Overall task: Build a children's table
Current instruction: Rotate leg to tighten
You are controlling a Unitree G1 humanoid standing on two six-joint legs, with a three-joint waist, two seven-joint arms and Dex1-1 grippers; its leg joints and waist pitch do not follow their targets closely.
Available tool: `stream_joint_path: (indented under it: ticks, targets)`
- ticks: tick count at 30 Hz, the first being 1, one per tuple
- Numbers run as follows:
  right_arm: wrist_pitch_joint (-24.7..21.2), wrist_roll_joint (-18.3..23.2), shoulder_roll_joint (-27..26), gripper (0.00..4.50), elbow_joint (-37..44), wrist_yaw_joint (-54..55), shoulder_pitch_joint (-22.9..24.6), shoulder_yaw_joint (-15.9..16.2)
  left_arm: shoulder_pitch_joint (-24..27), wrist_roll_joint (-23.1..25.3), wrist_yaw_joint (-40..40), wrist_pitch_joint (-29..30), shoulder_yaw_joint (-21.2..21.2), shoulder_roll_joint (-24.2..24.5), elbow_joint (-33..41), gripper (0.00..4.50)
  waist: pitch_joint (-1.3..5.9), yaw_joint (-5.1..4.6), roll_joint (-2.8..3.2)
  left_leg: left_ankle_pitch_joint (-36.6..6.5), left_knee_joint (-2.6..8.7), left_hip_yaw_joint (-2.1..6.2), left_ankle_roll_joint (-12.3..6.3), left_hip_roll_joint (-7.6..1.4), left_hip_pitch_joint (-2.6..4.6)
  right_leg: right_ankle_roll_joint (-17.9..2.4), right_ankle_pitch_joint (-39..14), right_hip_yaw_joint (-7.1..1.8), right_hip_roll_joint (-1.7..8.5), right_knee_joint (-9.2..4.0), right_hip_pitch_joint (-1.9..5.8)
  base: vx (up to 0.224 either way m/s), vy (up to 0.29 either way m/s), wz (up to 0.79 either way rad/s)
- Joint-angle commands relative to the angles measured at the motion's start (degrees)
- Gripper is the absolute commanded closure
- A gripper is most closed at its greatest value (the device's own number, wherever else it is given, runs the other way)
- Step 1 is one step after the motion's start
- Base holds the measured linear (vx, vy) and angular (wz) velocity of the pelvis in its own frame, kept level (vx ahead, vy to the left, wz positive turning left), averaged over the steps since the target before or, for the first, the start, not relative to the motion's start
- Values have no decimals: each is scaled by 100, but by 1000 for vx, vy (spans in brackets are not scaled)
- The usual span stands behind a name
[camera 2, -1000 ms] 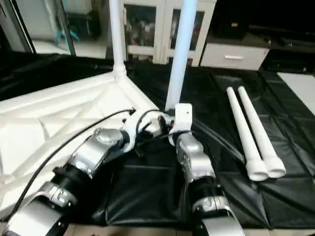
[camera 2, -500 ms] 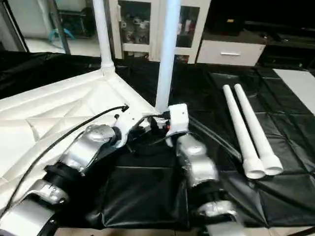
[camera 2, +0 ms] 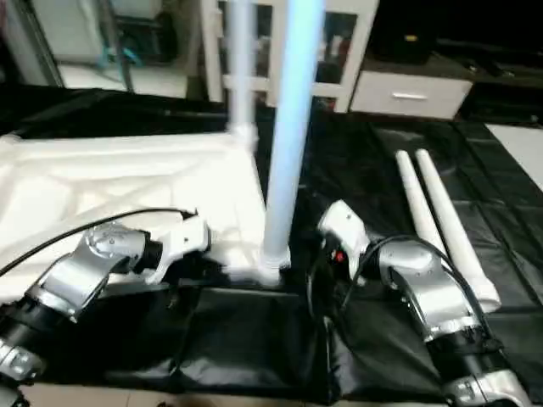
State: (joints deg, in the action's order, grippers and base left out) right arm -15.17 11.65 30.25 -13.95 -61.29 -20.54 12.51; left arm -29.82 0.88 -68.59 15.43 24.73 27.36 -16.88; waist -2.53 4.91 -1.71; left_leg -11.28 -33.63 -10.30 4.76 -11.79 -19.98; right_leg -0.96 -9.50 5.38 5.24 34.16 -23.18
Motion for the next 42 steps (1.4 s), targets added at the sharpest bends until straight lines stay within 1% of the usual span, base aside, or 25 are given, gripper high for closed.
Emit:
stream_joint_path:
  ticks: [1, 2, 3, 5, 7, 9, 12, 13, 16, 18, 19, 24, 29, 35, 36, 37, 38, 39, 40, 41, 42]
  targets:
    - [-18, 11, 35, 6, 132, -124, -79, 111, 59, 118, -371, 95, 441, 15, 58, 450, 297, -11, 23, -1492, 449, 36, -114, -191, 54, -1057, -1733, -310, 328, -420, 254, 0, 0, 0]
    - [-44, 29, 12, 6, 168, -270, -111, 202, 52, 126, -467, 69, 470, 46, 93, 450, 297, -10, 13, -1476, 448, 33, -108, -190, 55, -1063, -1700, -312, 325, -417, 250, 0, 0, 0]
    - [-44, 29, 12, 6, 168, -270, -111, 202, 52, 126, -467, 69, 470, 46, 93, 450, 303, -2, 19, -1446, 444, 31, -104, -191, 60, -1091, -1602, -317, 323, -405, 247, 0, 0, 0]
    - [-81, 54, 26, 6, 217, -441, -123, 275, 59, 114, -532, 67, 490, 78, 151, 450, 322, 12, 9, -1319, 430, 26, -124, -185, 49, -1146, -1384, -321, 320, -371, 269, 0, 0, 0]
    - [-57, -18, 33, 6, 198, -531, -144, 347, 65, 107, -593, 85, 513, 104, 208, 450, 329, 16, 7, -1141, 426, 27, -156, -186, 26, -1203, -1152, -318, 323, -335, 289, 0, 0, 0]
    - [-48, -28, 28, 6, 166, -603, -159, 379, 72, 96, -643, 118, 528, 118, 258, 450, 329, 17, 9, -1114, 419, 21, -166, -180, 26, -1216, -1119, -320, 321, -334, 288, 0, 0, 0]
    - [-4, -8, 4, 6, 102, -647, -171, 394, 80, 91, -673, 150, 538, 126, 300, 450, 323, 18, 4, -1136, 424, 26, -150, -180, 22, -1184, -1247, -318, 329, -343, 295, 0, 0, 0]
    - [4, 26, -27, 32, 58, -700, -172, 394, 85, 99, -680, 156, 537, 127, 309, 450, 324, 21, 0, -1163, 422, 25, -143, -180, 27, -1170, -1306, -319, 332, -350, 292, 0, 0, 0]
    - [11, 33, -45, 43, 36, -719, -176, 389, 86, 100, -682, 162, 540, 129, 317, 450, 326, 22, -3, -1175, 421, 26, -134, -178, 21, -1144, -1345, -319, 331, -354, 296, 0, 0, 0]
    - [41, 50, -99, 63, -13, -709, -186, 371, 90, 105, -682, 175, 544, 130, 329, 450, 331, 23, 2, -1131, 420, 30, -132, -179, 22, -1152, -1290, -317, 331, -346, 295, 0, 0, 0]
    - [56, 54, -124, 73, -34, -730, -182, 374, 94, 105, -680, 193, 553, 133, 341, 450, 334, 21, -5, -1098, 418, 29, -138, -177, 16, -1170, -1222, -316, 327, -336, 299, 0, 0, 0]
    - [73, 42, -111, 119, -33, -758, -162, 383, 98, 112, -679, 204, 557, 139, 348, 450, 332, 19, -5, -1112, 416, 27, -142, -176, 22, -1160, -1261, -315, 326, -340, 300, 0, 0, 0]
    - [125, -18, -88, 162, -60, -809, -125, 390, 121, 120, -701, 237, 582, 151, 373, 450, 339, 20, -2, -1056, 408, 26, -155, -174, 20, -1181, -1183, -316, 321, -331, 304, 0, 0, 0]
    - [124, -41, -140, 176, -95, -770, -80, 395, 153, 114, -716, 279, 604, 148, 411, 450, 342, 18, -4, -1022, 404, 26, -173, -173, 20, -1205, -1138, -314, 320, -321, 307, 0, 0, 0]
    - [101, -16, -179, 176, -122, -732, -69, 366, 164, 106, -712, 292, 604, 140, 421, 450, 341, 17, -5, -1026, 404, 24, -173, -173, 21, -1206, -1141, -314, 319, -324, 306, 0, 0, 0]
    - [90, -9, -310, 176, -261, -507, -87, 265, 183, 86, -660, 315, 581, 100, 425, 450, 339, 14, -5, -1027, 406, 25, -168, -171, 16, -1208, -1155, -315, 324, -324, 307, 0, 0, 0]
    - [179, -96, -492, 176, -482, -76, -140, 145, 190, 91, -545, 282, 544, 32, 395, 450, 342, 12, 2, -1041, 404, 24, -164, -171, 20, -1218, -1165, -315, 326, -325, 303, 0, 0, 0]
    - [247, -198, -685, 177, -729, 427, -212, 17, 175, 126, -298, 201, 470, -97, 297, 450, 324, -10, 15, -1164, 418, 28, -118, -169, 7, -1198, -1354, -307, 337, -358, 272, 0, 0, 0]
    - [296, -274, -807, 177, -888, 757, -262, -61, 163, 154, -125, 141, 418, -185, 226, 450, 295, -37, -6, -1430, 442, 41, -2, -160, 10, -1066, -1798, -295, 329, -411, 277, 0, 0, 0]
    - [296, -274, -807, 178, -888, 757, -262, -61, 163, 154, -125, 141, 418, -185, 226, 450, 293, -55, -11, -1543, 445, 53, 49, -150, 12, -978, -2037, -286, 332, -430, 283, 0, 0, 0]
    - [217, -319, -1080, 178, -1109, 1370, -330, -218, 50, 222, 529, 248, 210, -524, -53, 450, 293, -78, -14, -1736, 450, 74, 100, -151, 30, -832, -2400, -276, 342, -466, 277, 0, 0, 0]
